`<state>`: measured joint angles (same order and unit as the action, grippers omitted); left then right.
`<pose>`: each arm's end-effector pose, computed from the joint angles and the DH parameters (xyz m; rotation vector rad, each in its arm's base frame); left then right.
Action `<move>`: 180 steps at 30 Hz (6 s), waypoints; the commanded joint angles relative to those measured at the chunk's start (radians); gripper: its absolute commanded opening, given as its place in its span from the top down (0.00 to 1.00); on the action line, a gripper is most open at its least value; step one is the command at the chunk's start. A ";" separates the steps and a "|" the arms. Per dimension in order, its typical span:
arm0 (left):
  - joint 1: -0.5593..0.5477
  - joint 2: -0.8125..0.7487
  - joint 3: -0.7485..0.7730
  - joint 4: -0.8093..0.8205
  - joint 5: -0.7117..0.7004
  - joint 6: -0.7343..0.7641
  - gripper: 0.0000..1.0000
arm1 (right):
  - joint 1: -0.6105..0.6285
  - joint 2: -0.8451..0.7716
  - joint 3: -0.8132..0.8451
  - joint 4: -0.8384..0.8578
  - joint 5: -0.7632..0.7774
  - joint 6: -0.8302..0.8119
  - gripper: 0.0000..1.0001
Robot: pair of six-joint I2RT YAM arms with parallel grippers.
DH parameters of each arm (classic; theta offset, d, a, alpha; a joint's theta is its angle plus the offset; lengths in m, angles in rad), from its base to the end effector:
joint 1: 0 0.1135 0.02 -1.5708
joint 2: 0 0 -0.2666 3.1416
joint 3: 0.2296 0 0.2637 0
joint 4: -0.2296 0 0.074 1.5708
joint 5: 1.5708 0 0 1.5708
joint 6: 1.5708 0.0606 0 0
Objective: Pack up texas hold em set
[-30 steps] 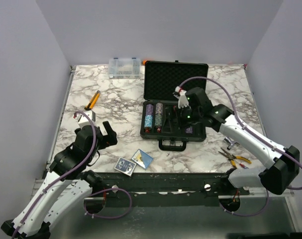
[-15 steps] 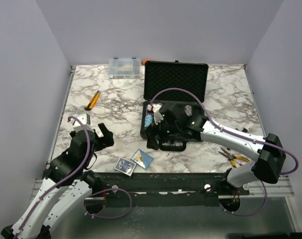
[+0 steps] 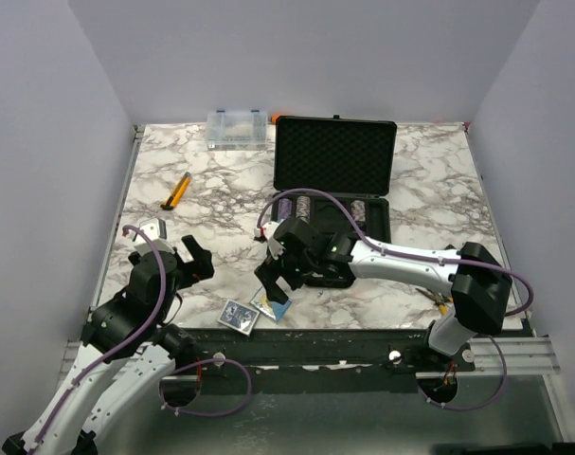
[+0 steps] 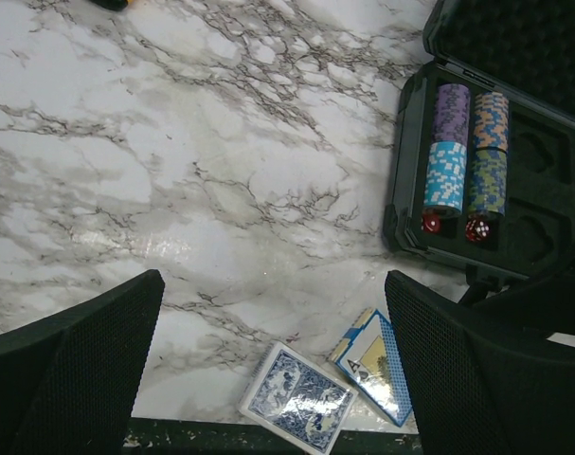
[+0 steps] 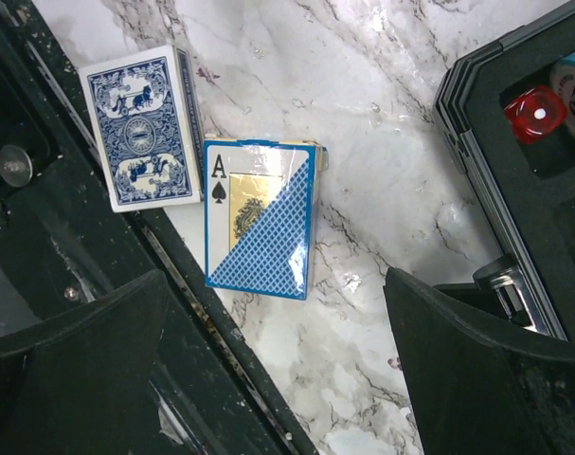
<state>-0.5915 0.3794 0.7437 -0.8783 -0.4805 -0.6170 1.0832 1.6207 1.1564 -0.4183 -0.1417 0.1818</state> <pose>0.1004 -0.0337 0.2970 -0.3132 2.0075 -0.2616 0.1681 0.3352 0.2149 -1.1832 2.2944 0.6944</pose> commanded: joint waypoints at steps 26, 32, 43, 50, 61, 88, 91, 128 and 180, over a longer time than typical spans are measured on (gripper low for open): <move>-0.005 -0.020 -0.004 -0.070 -0.073 -0.044 0.02 | 0.068 0.152 -0.014 0.057 0.044 -0.005 0.03; -0.005 -0.033 -0.006 -0.070 -0.058 -0.046 0.01 | 0.098 0.195 0.008 0.023 0.070 0.011 0.03; -0.005 -0.043 -0.009 -0.070 -0.058 -0.049 0.01 | 0.120 0.232 0.035 -0.004 0.182 0.046 0.03; -0.005 -0.052 -0.010 -0.071 -0.061 -0.050 0.02 | 0.143 0.259 0.060 -0.019 0.179 0.046 0.05; -0.005 -0.063 -0.012 -0.071 -0.061 -0.052 0.01 | 0.157 0.289 0.092 -0.042 0.231 0.048 0.16; -0.005 -0.075 -0.015 -0.070 -0.053 -0.048 0.02 | 0.158 0.174 0.188 -0.106 0.276 -0.086 0.70; -0.005 -0.074 -0.014 -0.071 -0.050 -0.046 0.02 | 0.159 0.120 0.201 -0.101 0.326 -0.159 0.76; -0.005 -0.060 -0.024 -0.036 -0.004 -0.010 0.03 | -0.352 0.013 0.304 -0.249 0.055 -0.943 0.99; -0.005 -0.020 -0.025 -0.025 0.023 0.001 0.04 | -0.618 0.220 0.250 -0.049 -0.100 -1.219 0.99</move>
<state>-0.5915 0.3683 0.7277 -0.9142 -0.4747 -0.6239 0.4618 1.8389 1.3994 -0.5148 -0.2466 -1.0039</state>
